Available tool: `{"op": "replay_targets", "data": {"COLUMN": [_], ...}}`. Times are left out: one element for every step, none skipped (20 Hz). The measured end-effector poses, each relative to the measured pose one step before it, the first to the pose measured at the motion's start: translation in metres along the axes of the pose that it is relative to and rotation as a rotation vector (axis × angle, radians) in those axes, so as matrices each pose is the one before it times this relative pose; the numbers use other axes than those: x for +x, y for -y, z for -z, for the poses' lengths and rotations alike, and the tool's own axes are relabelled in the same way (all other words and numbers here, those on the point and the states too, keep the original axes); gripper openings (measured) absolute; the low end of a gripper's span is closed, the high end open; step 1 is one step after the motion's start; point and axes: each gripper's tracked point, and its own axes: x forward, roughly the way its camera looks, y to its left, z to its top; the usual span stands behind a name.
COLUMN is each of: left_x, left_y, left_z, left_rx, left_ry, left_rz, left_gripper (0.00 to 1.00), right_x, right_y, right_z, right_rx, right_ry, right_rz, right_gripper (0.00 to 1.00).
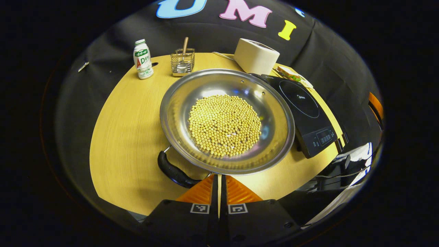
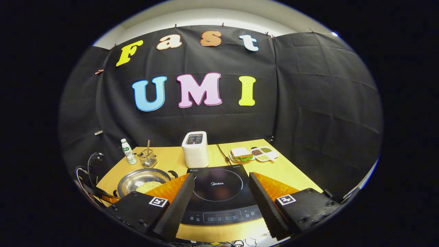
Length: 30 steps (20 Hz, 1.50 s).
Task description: First push the handle of the pot to place it horizontally, then grasp the pot with both hands and set it on the induction cooktop.
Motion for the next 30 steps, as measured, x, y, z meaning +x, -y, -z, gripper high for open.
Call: {"op": "replay_targets", "data": {"left_x": [0.00053,-0.00012,0.00065,0.00043,0.00029,0.00028,0.00019,0.00005,0.00028,0.00012,0.00102,0.00016,0.0004,0.00022,0.00057,0.00106,0.00028,0.00008,0.00103,0.00045,0.00137,0.00107,0.0002,0.0015,0.00045,0.00103,0.00168,0.00154,0.00157,0.00163], "left_y": [-0.0032,-0.00408,-0.00385,-0.0037,-0.00469,-0.00396,-0.00462,-0.00463,-0.00449,-0.00488,-0.00512,-0.00505,-0.00422,-0.00502,-0.00502,-0.00327,-0.00245,-0.00233,-0.00336,-0.00363,-0.00424,-0.00347,-0.00362,-0.00471,-0.0059,-0.0053,-0.00578,-0.0055,-0.00474,-0.00318], "left_z": [-0.00103,-0.00031,-0.00141,-0.00044,-0.00071,-0.00021,0.00035,-0.00057,0.0,-0.00014,-0.00077,-0.00091,-0.00078,-0.0015,-0.00166,-0.00132,-0.00012,-0.00101,-0.00098,-0.00169,-0.00173,-0.00192,-0.00229,-0.003,-0.00199,-0.00303,-0.00269,-0.00338,-0.00244,-0.00258], "left_rx": [0.01859,0.01559,0.01166,0.008,0.00257,0.00326,0.00562,0.0071,0.0065,0.00389,0.0018,0.00115,0.00367,0.00407,-0.00033,-0.00417,-0.00856,-0.00677,-0.00128,0.00057,0.00046,0.00243,0.00592,0.01175,0.01204,0.00834,0.00227,-0.00201,-0.00342,-0.0058], "left_ry": [-0.00869,-0.00666,-0.00197,0.00014,-0.00057,-0.00312,-0.00182,-0.00205,-0.00292,-0.00326,-0.00492,-0.00341,-0.00255,-0.00212,0.00048,0.00041,0.00057,-0.00017,0.00126,0.00038,-0.0005,0.00088,0.00156,0.0016,0.0007,0.00088,-0.00013,0.00109,0.00146,-0.00005], "left_rz": [0.00048,0.00071,-0.0002,0.00189,-0.00037,-0.00066,-0.00168,-0.00334,-0.00449,-0.00452,-0.00272,-0.00311,-0.00361,-0.0077,-0.0086,-0.00192,0.00172,0.00055,-0.00292,-0.00547,-0.00368,-0.00152,-0.00412,-0.00959,-0.01058,-0.0088,-0.0085,-0.00688,-0.00441,-0.00255], "left_gripper": [0.05,0.05,0.05,0.05,0.05,0.05,0.05,0.06,0.05,0.05,0.05,0.05,0.05,0.05,0.05,0.05,0.05,0.05,0.05,0.05,0.05,0.05,0.05,0.05,0.05,0.05,0.05,0.06,0.06,0.06], "right_x": [-0.00408,-0.00225,-0.00318,-0.00193,-0.002,-0.00087,-0.00017,-0.00061,-0.00006,-0.0009,-0.00121,0.0,0.00005,-0.00061,0.00051,0.00048,0.00107,-0.00019,0.00181,0.00182,0.00095,0.0013,0.00073,0.00059,0.00095,0.00064,0.00132,0.00081,0.00191,0.00124], "right_y": [-0.00478,-0.00374,-0.00241,-0.00267,-0.00304,-0.00236,-0.00107,0.00053,0.00027,-0.00083,0.00065,0.0018,0.00135,-0.00013,0.00069,-0.00014,-0.00053,-0.00083,-0.00055,-0.0015,-0.00124,-0.00126,-0.00149,0.00024,0.00246,0.00007,-0.00061,-0.00011,-0.00185,-0.00076], "right_z": [0.00075,0.00065,0.00146,0.00041,0.00126,0.00116,0.00015,-0.00065,0.00042,0.00097,0.00037,-0.0002,-0.00025,0.00005,-0.00104,-0.00063,-0.00022,-0.00084,0.00033,0.00076,-0.00038,-0.00054,-0.00041,0.00036,-0.00194,-0.00353,-0.00219,-0.00072,0.00042,0.0004], "right_rx": [-0.00424,-0.00625,-0.00337,0.00015,0.00112,-0.00231,-0.00339,0.00357,0.01054,0.01062,0.00554,0.00245,0.0037,0.00502,0.00517,0.00352,0.00253,0.0026,0.00219,0.00212,0.00442,0.00526,0.00152,-0.00487,-0.00666,-0.00352,0.00061,0.0019,-0.00113,-0.00345], "right_ry": [0.00037,0.00285,0.00207,0.00318,0.00163,0.00056,0.00297,0.00451,0.00084,0.00084,0.00248,0.00392,0.00365,0.00372,0.00449,0.00382,0.00309,0.00427,0.00011,-0.00128,0.00011,0.00245,0.00015,-0.00018,0.00968,0.0112,0.00859,0.00322,0.00112,-0.00141], "right_rz": [0.00207,0.00348,0.00327,0.00216,0.00232,-0.00017,0.0051,0.00961,0.00408,0.00515,0.00831,0.01041,0.01009,0.00728,0.00809,0.00648,0.00535,0.00408,0.00343,0.00281,0.00419,0.00175,0.00254,0.00893,0.00851,0.00486,0.00649,0.00168,0.00141,0.0014], "right_gripper": [0.99,0.99,0.99,0.99,0.99,0.99,0.99,0.99,0.99,0.99,0.99,0.99,0.99,0.99,0.99,0.99,0.99,0.99,0.99,0.99,0.99,0.99,0.99,0.99,0.99,0.99,0.99,0.99,0.99,0.99]}}
